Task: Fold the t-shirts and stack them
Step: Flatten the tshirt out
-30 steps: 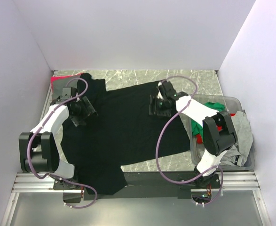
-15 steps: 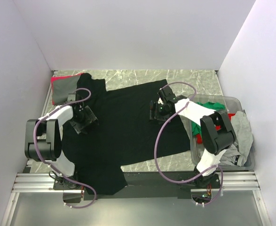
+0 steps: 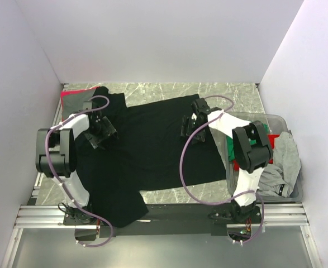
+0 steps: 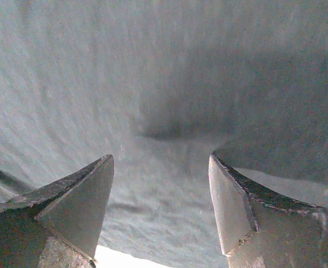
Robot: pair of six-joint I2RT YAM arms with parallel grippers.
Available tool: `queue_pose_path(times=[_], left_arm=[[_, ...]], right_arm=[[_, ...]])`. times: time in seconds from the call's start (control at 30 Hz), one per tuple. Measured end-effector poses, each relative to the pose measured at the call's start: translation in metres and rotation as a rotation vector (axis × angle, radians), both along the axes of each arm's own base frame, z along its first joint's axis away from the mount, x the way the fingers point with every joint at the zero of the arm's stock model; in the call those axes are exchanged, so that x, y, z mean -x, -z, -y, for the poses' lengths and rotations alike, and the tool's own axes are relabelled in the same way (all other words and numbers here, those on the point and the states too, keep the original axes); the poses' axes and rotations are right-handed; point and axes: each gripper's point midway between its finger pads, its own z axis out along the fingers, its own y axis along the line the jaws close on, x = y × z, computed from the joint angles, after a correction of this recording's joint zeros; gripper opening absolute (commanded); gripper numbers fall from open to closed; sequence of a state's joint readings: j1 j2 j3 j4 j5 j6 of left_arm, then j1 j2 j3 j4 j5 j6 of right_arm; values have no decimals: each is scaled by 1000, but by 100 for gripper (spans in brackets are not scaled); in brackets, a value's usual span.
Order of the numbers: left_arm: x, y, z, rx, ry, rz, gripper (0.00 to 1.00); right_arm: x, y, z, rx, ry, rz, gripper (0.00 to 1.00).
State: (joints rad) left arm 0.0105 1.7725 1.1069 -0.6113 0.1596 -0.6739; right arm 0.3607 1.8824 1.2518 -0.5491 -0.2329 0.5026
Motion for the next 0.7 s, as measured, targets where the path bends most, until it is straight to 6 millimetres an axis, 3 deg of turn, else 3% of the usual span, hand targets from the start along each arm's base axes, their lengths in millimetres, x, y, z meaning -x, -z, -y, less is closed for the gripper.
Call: queue_pose_path(times=[0.4,0.7], left_arm=[[-62,-6,0,-5,15,71,84],[-84,-15,17,-61,87,139,86]], right_arm=[[-57,0,-5,-6,-17,7,75],[-68,-7,-7,-14,-63,24,75]])
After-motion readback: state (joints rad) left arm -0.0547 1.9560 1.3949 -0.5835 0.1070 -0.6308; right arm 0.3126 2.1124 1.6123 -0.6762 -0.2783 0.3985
